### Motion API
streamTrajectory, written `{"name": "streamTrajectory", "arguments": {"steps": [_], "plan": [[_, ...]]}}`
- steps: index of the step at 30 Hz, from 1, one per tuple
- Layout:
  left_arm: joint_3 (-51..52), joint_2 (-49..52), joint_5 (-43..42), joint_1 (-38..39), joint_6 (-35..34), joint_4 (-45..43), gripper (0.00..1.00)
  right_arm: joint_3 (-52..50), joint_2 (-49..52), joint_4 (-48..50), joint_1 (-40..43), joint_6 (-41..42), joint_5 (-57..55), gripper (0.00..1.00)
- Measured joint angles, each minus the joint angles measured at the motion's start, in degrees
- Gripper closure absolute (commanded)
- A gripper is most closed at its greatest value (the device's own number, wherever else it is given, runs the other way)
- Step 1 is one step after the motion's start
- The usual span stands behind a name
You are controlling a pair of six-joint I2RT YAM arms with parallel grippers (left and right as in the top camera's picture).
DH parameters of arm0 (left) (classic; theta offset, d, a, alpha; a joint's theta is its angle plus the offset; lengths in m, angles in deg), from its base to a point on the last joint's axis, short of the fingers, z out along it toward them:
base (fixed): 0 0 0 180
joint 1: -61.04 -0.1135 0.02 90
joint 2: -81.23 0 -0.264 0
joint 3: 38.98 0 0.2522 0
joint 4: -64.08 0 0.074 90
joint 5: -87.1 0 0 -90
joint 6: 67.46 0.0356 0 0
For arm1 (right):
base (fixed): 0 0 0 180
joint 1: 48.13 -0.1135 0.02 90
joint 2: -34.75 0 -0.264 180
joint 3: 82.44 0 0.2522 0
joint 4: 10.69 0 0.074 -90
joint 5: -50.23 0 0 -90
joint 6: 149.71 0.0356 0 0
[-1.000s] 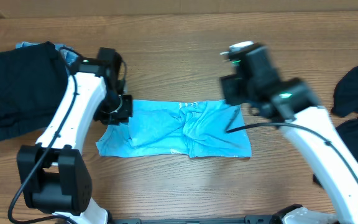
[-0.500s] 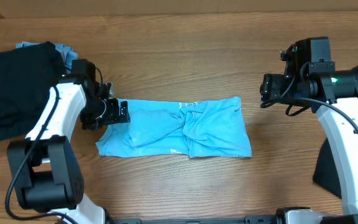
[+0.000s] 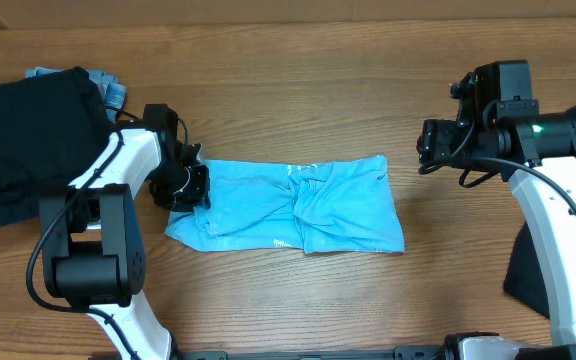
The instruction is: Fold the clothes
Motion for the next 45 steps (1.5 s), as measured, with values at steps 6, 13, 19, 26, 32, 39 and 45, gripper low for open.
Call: {"name": "streamTrajectory", "arguments": {"steps": [6,13,19,26,32,39,45], "plan": [[-2.4,-2.1,7.3,-0.4,-2.2,9.0,0.96,0.0,0.0,0.0,0.0,0.0,0.0,0.25],[-12.6,-17.3,16.5,-10.6,-4.1,14.5,0.95,0.0,0.0,-0.1,0.0,0.0,0.0,0.25],[-18.2,-17.9,11.8,-8.3,-3.9,14.9,0.94,0.0,0.0,-0.1,0.0,0.0,0.0,0.26],[-18.3,-18.0,14.3,15.8,-8.7,15.6,0.84,0.0,0.0,0.0,0.0,0.0,0.0,0.26],[-18.3,-14.0,13.9,24.7,-13.9,15.4,0.69,0.0,0.0,-0.1,0.0,0.0,0.0,0.25],[-20.2,-11.3,12.0,30.8,-18.3,23.2,0.78,0.0,0.0,-0.2,0.0,0.0,0.0,0.25],[-24.7,-11.3,22.6,22.7,-26.0,28.4,0.64,0.0,0.0,-2.9,-1.6,-6.5,15.3,0.43]]}}
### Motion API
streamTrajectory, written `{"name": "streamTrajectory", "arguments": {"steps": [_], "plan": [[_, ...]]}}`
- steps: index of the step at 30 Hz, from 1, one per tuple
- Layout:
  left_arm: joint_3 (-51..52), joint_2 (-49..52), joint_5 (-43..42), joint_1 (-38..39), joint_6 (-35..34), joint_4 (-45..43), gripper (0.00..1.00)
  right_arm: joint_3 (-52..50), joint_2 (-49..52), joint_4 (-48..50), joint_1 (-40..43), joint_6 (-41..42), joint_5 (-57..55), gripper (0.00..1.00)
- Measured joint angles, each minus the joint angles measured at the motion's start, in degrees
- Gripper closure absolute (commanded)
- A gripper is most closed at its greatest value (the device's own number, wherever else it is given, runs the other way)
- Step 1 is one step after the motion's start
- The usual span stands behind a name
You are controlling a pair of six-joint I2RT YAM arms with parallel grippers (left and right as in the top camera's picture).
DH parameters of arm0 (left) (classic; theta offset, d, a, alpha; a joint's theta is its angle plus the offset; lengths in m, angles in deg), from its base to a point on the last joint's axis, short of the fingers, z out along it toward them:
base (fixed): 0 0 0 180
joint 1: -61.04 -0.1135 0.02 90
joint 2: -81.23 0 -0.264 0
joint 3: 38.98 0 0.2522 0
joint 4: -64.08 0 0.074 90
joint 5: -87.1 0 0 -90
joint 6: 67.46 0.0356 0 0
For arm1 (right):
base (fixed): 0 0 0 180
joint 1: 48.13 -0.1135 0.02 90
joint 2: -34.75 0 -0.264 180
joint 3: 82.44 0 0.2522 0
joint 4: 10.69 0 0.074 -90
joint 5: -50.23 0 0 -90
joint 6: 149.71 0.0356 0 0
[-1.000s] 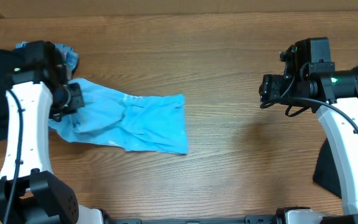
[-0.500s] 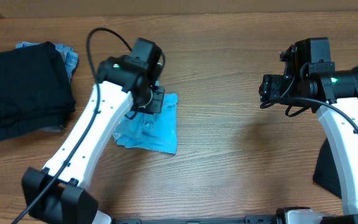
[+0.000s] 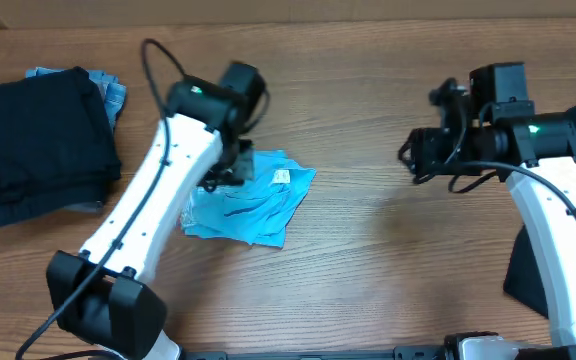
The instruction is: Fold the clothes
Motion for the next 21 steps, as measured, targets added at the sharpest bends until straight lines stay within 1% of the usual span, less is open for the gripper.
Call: {"name": "streamTrajectory", "arguments": {"steps": [1,2,4,5,6,9,10,12,14,15,17,18,21], "plan": [[0.0,0.0,0.0,-1.9,0.0,-2.5,0.63,0.0,0.1,-1.3,-1.8,-1.6,3.7,0.38],[0.2,0.0,-0.7,-3.5,0.6,-5.6,0.63,0.0,0.3,-2.1,-4.2,-2.9,6.7,0.35],[1.5,0.0,-3.9,-6.1,3.4,-11.6,0.62,0.0,1.5,-2.4,-10.2,-4.6,10.1,0.34],[2.8,0.0,-4.8,-7.0,4.4,-12.1,0.63,0.0,2.2,-1.9,-13.5,-4.9,11.0,0.33],[4.2,0.6,-5.4,-7.6,5.6,-12.3,0.63,-0.1,2.8,-0.2,-17.0,-5.3,11.7,0.34],[5.4,5.6,-6.2,-8.8,7.8,-15.4,0.63,-0.2,4.8,5.7,-24.7,-5.8,12.5,0.46],[5.7,7.9,-6.8,-9.2,9.6,-17.3,0.63,-0.2,7.3,8.3,-27.5,-5.9,12.7,0.48],[6.0,11.4,-6.9,-9.5,11.3,-20.2,0.63,-0.3,10.0,10.5,-29.4,-5.7,12.7,0.50],[6.0,14.4,-6.9,-9.6,12.8,-21.8,0.64,-0.3,14.5,15.2,-32.1,-5.0,12.9,0.49],[6.0,15.5,-6.8,-9.8,13.0,-21.8,0.64,-0.4,16.1,17.0,-33.0,-4.5,12.8,0.49],[6.0,18.1,-6.8,-10.7,13.2,-21.5,0.64,-0.6,19.8,24.9,-33.9,-2.2,12.8,0.49],[6.0,19.0,-6.8,-11.3,13.2,-20.9,0.64,-0.6,20.6,26.9,-33.9,-1.2,12.6,0.49],[6.0,19.4,-6.8,-13.3,13.1,-19.2,0.63,-0.6,20.9,29.4,-33.9,1.2,9.0,0.49]]}}
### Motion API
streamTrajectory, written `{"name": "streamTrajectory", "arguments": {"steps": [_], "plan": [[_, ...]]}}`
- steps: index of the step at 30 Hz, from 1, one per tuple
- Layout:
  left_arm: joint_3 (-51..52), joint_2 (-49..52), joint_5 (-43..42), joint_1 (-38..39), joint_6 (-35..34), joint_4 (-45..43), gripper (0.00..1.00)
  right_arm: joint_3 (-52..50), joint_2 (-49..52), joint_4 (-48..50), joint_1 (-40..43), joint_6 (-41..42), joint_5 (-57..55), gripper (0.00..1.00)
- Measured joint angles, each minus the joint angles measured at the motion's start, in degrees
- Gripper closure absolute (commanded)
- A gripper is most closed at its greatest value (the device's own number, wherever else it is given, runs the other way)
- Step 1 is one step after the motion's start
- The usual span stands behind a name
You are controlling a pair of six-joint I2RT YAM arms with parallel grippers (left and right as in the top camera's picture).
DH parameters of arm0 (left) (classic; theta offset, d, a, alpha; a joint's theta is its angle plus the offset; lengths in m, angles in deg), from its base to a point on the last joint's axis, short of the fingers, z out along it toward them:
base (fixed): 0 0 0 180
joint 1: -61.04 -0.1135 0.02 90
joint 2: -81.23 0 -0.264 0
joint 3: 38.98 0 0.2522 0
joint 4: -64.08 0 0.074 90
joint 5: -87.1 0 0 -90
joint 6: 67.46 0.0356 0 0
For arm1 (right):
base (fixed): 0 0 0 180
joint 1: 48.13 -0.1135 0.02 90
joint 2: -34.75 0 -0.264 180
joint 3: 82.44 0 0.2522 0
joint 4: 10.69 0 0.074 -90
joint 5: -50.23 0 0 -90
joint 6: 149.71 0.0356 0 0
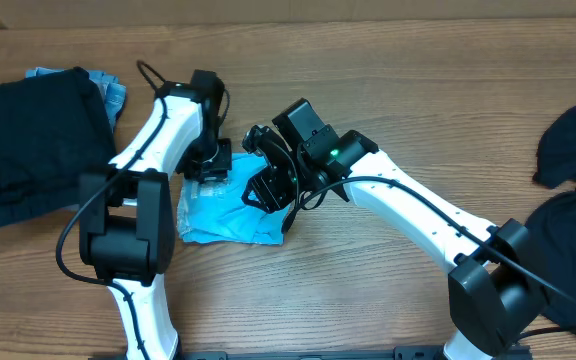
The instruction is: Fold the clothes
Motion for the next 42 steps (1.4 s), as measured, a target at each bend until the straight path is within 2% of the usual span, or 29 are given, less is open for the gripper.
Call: {"name": "streamTrajectory", "arguments": {"steps": [8,9,10,11,12,13,18,19,21,25,27,29,31,35,37,40,42], "plan": [[0.0,0.0,0.0,-1.4,0.0,0.7,0.62,0.0,8.2,2.1,0.0,2.1,-3.5,0.49],[0.0,0.0,0.0,-1.4,0.0,0.7,0.62,0.0,8.3,2.1,0.0,2.3,-4.0,0.54],[0.0,0.0,0.0,-1.4,0.0,0.7,0.62,0.0,8.5,1.8,0.0,2.4,-4.5,0.67],[0.0,0.0,0.0,-1.4,0.0,0.7,0.62,0.0,9.0,1.2,0.0,2.5,-5.1,0.75],[0.0,0.0,0.0,-1.4,0.0,0.7,0.62,0.0,9.9,-0.2,0.0,2.6,-6.0,0.89],[0.0,0.0,0.0,-1.4,0.0,0.7,0.62,0.0,11.1,-1.3,0.0,2.7,-6.9,0.96],[0.0,0.0,0.0,-1.4,0.0,0.9,0.62,0.0,11.1,-5.6,0.0,2.6,-9.4,0.96],[0.0,0.0,0.0,-1.4,0.0,0.9,0.62,0.0,11.1,-7.7,0.1,3.2,-12.5,0.95],[0.0,0.0,0.0,-1.4,0.0,1.1,0.62,0.0,11.1,-10.4,0.7,5.2,-18.6,0.79],[0.0,0.0,0.0,-1.4,0.0,1.4,0.62,0.0,11.2,-15.1,6.0,7.6,-27.5,0.72],[0.0,0.0,0.0,-1.4,0.0,1.4,0.61,0.0,11.2,-16.5,9.1,10.1,-28.6,0.72],[0.0,0.0,0.0,-1.4,0.3,1.4,0.61,0.0,11.2,-17.5,10.5,10.0,-25.8,0.68],[0.0,0.0,0.0,-1.4,1.0,1.5,0.61,0.0,10.2,-17.1,9.7,7.9,-21.1,0.65],[0.0,0.0,0.0,-1.4,1.1,1.6,0.61,0.0,0.0,-16.8,3.0,-2.0,-14.9,0.57],[0.0,0.0,0.0,-1.4,1.1,1.6,0.61,0.0,-1.9,-16.0,-1.5,-6.6,-14.4,0.48],[0.0,0.0,0.0,-1.4,1.1,1.6,0.60,-0.9,-1.7,-9.6,-3.6,-9.6,-14.2,0.32],[0.0,0.0,0.0,-1.4,1.1,1.6,0.60,-2.8,-1.7,-3.6,-4.3,-10.5,-14.2,0.30]]}}
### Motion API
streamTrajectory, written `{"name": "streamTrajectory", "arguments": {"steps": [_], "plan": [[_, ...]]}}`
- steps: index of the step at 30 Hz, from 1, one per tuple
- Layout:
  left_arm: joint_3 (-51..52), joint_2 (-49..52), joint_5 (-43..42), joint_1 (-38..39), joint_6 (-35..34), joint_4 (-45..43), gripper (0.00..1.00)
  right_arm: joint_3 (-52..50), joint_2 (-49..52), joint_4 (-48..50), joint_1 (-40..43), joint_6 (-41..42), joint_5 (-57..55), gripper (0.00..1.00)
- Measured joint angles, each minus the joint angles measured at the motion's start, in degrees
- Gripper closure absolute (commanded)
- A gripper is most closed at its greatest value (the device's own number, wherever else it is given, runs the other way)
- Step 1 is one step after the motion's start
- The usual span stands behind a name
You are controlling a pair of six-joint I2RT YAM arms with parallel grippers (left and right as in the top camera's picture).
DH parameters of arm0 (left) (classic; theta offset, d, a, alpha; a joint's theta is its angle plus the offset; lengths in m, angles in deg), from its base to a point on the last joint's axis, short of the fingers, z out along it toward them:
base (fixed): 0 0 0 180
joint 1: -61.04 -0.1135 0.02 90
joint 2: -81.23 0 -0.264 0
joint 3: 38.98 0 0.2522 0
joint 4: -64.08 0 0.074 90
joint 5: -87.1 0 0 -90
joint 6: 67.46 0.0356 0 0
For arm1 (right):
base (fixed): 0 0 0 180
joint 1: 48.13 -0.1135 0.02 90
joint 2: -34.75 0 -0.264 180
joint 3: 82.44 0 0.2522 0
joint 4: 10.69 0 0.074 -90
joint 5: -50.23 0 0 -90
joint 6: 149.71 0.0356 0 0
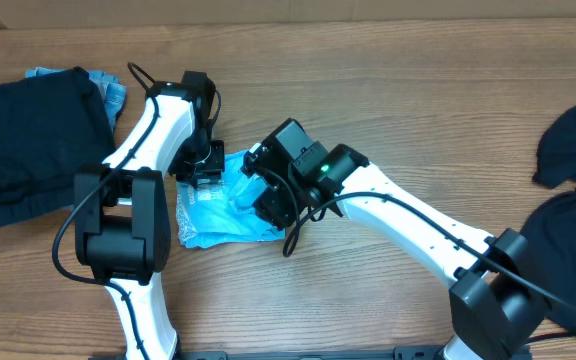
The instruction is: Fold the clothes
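Observation:
A light blue garment lies folded into a small bundle on the wooden table, left of centre. My left gripper is down at the bundle's upper left edge. My right gripper reaches in from the right and sits on the bundle's upper right part, covering it. The overhead view is the only one, and both pairs of fingers are hidden under the wrists, so whether either holds cloth cannot be told.
A stack of dark folded clothes with a blue item under it sits at the far left. Loose black garments lie at the right edge. The right arm crosses the table's middle diagonally.
The right gripper has shifted a little left and up over the blue bundle. The left gripper has moved slightly left along the bundle's top edge. The bundle looks a bit more compact.
The blue garment first lay spread out, with my left gripper at its left end and the right arm raised at the far right. Then it was folded over toward the left under the left gripper. Later the right arm was over the bundle, where both grippers stay.

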Motion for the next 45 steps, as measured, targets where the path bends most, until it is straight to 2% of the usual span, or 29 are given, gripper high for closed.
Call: {"name": "streamTrajectory", "arguments": {"steps": [7,8,10,11,12,13,17,19,24,27,31,33,34,36,40,45], "plan": [[0.0,0.0,0.2,0.0,0.0,0.0,0.60,-2.7,3.7,5.2,-0.4,-0.4,0.7,0.30],[0.0,0.0,0.1,0.0,0.0,0.0,0.60,-2.7,4.7,5.9,-0.4,-0.4,0.7,0.31],[0.0,0.0,0.2,0.0,0.0,0.0,0.60,-2.9,5.9,6.9,-0.4,-0.4,0.7,0.39],[0.0,0.0,0.2,0.0,0.0,0.0,0.60,-2.9,6.4,6.9,-0.5,-0.5,0.7,0.58],[0.0,0.1,0.2,0.0,0.0,0.0,0.60,-2.9,6.7,6.9,-0.5,-0.6,0.7,0.89],[0.0,0.1,0.1,0.0,0.0,0.0,0.60,-2.9,6.9,6.9,-0.4,-0.6,0.7,0.96],[0.0,0.1,0.2,0.0,0.0,0.0,0.60,-2.9,6.9,2.9,-0.3,0.9,1.3,0.96],[0.0,0.1,0.2,0.0,0.0,0.1,0.60,-2.9,6.8,-0.7,1.2,4.3,1.6,0.96],[0.0,0.1,0.2,0.0,0.2,0.3,0.60,-2.9,6.7,-7.9,8.4,14.0,0.7,0.86],[0.0,0.1,0.2,0.0,0.2,1.0,0.60,-3.0,6.7,-11.3,8.5,15.1,-1.8,0.90],[0.0,0.1,0.4,0.0,0.2,2.8,0.60,-3.0,5.7,-12.6,8.5,16.3,-3.0,0.89],[0.0,0.1,0.4,0.0,0.2,3.2,0.62,-2.4,1.8,-11.3,8.5,16.7,-3.1,0.80],[0.0,0.1,0.4,0.0,0.2,3.3,0.62,-0.8,-1.5,-8.2,8.3,16.5,-3.0,0.63],[0.0,0.1,0.4,0.0,0.2,3.3,0.62,0.6,-4.6,-2.0,8.2,12.9,-0.5,0.47],[0.0,0.1,0.4,0.0,0.2,3.5,0.61,0.9,-1.6,0.8,7.5,6.4,3.6,0.44],[0.0,0.1,0.4,0.0,0.2,3.5,0.61,0.9,5.6,4.9,7.4,4.5,5.5,0.42]]}}
